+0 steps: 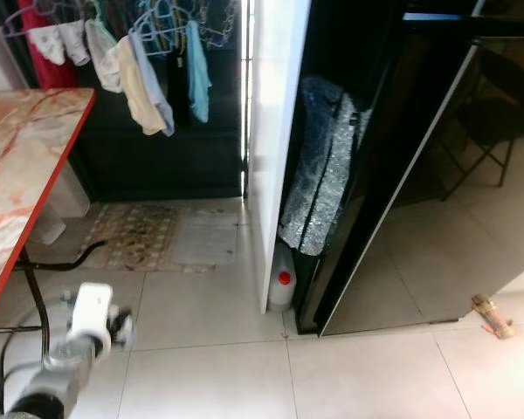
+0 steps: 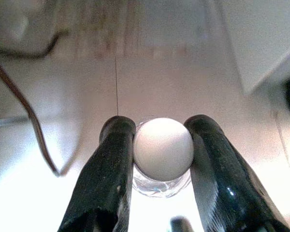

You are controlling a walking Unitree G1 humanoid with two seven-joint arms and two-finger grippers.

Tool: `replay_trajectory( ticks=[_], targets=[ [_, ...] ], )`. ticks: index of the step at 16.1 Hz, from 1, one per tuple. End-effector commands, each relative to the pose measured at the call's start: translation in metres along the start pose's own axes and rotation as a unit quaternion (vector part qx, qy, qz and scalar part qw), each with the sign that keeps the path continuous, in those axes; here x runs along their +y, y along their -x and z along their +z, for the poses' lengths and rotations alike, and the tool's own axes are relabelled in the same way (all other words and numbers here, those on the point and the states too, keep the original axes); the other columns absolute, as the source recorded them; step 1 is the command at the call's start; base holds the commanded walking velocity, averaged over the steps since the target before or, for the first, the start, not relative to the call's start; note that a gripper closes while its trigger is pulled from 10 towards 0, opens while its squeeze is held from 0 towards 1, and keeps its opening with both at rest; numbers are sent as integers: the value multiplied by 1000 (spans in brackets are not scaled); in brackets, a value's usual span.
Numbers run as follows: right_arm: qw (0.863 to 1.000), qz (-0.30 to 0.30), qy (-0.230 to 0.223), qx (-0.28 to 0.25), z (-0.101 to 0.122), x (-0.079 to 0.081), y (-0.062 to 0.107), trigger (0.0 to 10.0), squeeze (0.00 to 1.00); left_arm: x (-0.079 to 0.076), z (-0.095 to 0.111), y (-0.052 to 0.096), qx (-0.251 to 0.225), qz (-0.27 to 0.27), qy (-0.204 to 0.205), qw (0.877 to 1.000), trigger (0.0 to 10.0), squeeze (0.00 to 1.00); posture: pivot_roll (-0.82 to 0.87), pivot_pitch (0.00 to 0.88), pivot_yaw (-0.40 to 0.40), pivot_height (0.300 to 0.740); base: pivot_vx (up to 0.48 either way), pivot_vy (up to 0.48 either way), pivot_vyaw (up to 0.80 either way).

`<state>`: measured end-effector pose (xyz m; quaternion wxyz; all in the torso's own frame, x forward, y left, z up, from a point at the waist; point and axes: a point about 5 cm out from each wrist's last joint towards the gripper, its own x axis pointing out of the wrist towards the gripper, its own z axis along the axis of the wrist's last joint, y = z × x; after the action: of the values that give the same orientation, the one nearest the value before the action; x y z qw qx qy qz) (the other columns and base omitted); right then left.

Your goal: Restocking fridge

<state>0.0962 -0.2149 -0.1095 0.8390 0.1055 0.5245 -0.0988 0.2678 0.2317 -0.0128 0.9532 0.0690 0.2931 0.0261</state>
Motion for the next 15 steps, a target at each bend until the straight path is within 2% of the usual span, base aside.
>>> replay_trajectory(
  ticks=[1, 2, 5, 7, 9, 10, 15],
  targets=[
    [1000, -6, -14, 3, -4, -2, 1, 10000, 0, 1, -16, 3, 28, 0, -23, 999, 10000, 0, -52, 28, -40, 740, 0, 0, 0],
    [1000, -6, -15, 5, -6, -1, 1, 10000, 0, 1, -25, 6, 45, 2, -29, 999, 10000, 0, -68, 23, -37, 740, 0, 0, 0],
    [1000, -6, -16, 6, -8, -1, 2, 10000, 0, 4, -31, 7, 61, 12, -21, 998, 10000, 0, -83, 22, -49, 740, 0, 0, 0],
    [1000, -9, -16, 3, -7, -2, 2, 10000, 0, 0, -52, 13, 103, 18, -22, 994, 10000, 0, -95, 32, -55, 740, 0, 0, 0],
    [1000, -11, -19, 2, -6, -3, 2, 10000, 0, -2, -58, 15, 116, 18, -22, 993, 10000, 0, -95, 34, -56, 740, 0, 0, 0],
    [1000, -14, -21, 5, -8, -3, 2, 10000, 0, -1, -71, 21, 138, 30, -20, 990, 10000, 0, -94, 44, -55, 740, 0, 0, 0],
    [999, -19, -25, 17, -15, -3, 3, 10000, 0, 3, -85, 29, 152, 44, -9, 987, 10000, 0, -93, 32, -46, 740, 0, 0, 0]
  ],
)
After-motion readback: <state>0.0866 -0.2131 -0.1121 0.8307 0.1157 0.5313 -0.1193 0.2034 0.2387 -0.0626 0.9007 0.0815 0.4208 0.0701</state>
